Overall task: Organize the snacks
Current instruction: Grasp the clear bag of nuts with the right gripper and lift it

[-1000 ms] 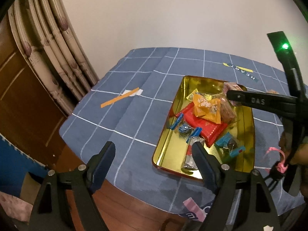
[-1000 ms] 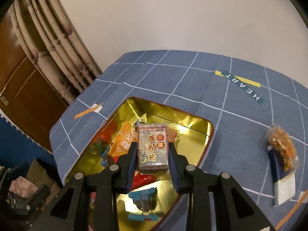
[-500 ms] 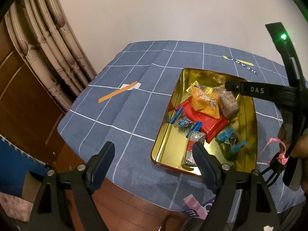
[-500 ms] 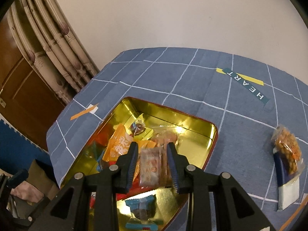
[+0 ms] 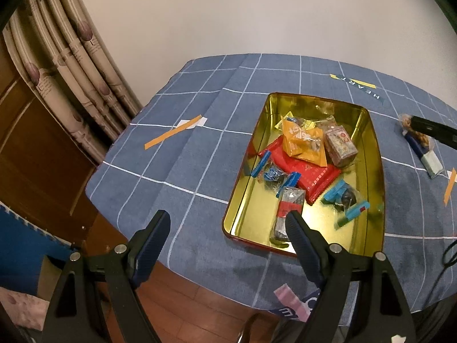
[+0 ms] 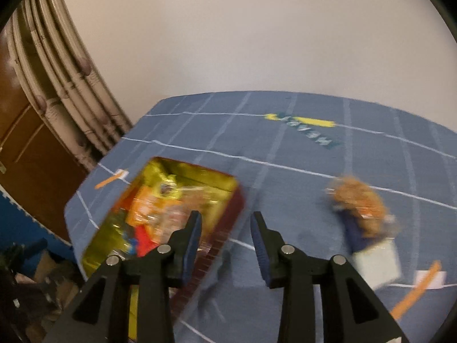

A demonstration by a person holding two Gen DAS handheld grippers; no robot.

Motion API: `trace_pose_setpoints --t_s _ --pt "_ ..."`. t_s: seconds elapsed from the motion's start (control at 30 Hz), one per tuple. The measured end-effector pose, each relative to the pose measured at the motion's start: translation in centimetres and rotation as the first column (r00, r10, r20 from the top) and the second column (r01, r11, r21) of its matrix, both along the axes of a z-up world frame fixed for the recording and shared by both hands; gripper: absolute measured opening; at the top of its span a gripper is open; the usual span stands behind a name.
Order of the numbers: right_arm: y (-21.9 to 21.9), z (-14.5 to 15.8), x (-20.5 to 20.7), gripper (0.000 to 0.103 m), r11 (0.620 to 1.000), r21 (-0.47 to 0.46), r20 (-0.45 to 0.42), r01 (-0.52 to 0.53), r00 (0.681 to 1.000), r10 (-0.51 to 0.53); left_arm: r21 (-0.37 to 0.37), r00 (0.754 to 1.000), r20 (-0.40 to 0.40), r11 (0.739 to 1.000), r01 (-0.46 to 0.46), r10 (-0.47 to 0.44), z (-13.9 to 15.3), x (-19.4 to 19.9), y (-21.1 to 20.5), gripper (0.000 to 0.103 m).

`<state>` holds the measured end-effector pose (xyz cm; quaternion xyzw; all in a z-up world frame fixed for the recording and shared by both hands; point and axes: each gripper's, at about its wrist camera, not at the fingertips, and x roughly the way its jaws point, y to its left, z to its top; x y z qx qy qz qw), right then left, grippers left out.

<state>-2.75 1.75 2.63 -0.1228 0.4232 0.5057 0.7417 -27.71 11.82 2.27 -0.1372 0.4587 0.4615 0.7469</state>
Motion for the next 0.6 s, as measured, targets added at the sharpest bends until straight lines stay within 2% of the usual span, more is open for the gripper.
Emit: trace_pose_setpoints --t_s 0.07,0.13,0.3,0.47,0.6 --pt "-1.6 -0.1 1.6 0.039 1.0 -0.023 0.018 0.013 1.0 -0.013 0.001 1.0 -0.005 1.0 0.002 -0.002 -0.1 0.1 -0.1 0.08" --pt "-2.7 -0.5 3.3 0.049 0.998 -0.06 0.02 0.021 1.0 -0.02 0.0 1.0 -0.011 1.0 0.006 -0.006 -0.2 0.1 -0.1 0.08" --pt "-3.4 -1.7 5.9 0.059 0.99 -0.135 0.06 0.037 0.998 -0.029 0.007 1.0 -0.028 1.0 0.012 -0.012 -0.5 0.4 -0.4 0.08" --pt "-2.1 -3.0 6.7 0.062 0.971 -0.24 0.159 0.012 0.987 0.027 0.0 0.999 -0.043 1.0 0.012 -0.012 -0.9 0.5 -0.1 0.08" --pt "-0.7 -4.0 8.2 0.063 0.96 -0.278 0.148 -0.014 0.987 0.057 -0.003 0.999 -0.05 1.0 0.014 -0.014 -1.2 0.7 0.0 0.08"
